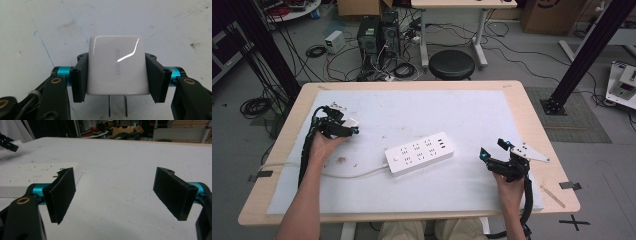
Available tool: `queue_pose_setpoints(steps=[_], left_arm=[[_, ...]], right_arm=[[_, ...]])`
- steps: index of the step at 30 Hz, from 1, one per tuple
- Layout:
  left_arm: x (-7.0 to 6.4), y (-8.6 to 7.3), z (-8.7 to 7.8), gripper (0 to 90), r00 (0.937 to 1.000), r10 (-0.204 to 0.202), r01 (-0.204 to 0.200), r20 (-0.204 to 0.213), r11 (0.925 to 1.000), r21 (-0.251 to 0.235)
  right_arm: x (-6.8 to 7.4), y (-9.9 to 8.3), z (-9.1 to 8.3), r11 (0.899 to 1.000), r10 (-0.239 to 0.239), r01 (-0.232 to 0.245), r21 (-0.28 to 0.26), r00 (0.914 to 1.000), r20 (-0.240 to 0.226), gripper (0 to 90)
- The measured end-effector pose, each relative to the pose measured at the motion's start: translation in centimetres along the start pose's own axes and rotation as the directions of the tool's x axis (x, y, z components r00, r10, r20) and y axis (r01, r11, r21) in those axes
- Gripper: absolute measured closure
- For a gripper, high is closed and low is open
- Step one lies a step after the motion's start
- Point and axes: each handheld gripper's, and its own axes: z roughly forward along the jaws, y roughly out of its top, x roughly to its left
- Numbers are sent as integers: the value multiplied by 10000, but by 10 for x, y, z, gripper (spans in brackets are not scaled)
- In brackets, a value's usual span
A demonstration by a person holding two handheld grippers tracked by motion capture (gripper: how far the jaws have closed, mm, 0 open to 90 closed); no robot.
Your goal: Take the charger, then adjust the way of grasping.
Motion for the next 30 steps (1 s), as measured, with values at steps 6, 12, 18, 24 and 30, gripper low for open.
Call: queue_pose_setpoints(steps=[6, 12, 18, 24, 30], left_arm=[[-22, 3, -17, 424, 9996, 205, -194, 216, 9987, -479], [-43, 1, -24, 424, 9979, 520, -491, 386, 9961, -729], [-62, 1, -29, 424, 9940, 950, -894, 546, 9912, -978], [-87, 2, -37, 424, 9864, 1456, -1340, 765, 9812, -1387], [-112, 2, -41, 424, 9765, 1950, -1775, 913, 9692, -1709]], right_arm=[[0, 0, 1, 10000, 36, -36, 79, 10000, -71, 187], [1, 0, 2, 9999, 42, -41, 155, 10000, -66, 187], [1, 0, 2, 9997, 48, -46, 236, 10000, -76, 187], [1, 0, 3, 9997, -33, 34, 239, 10000, -48, 187], [2, 0, 3, 9996, 36, -36, 292, 10000, -13, 187]])
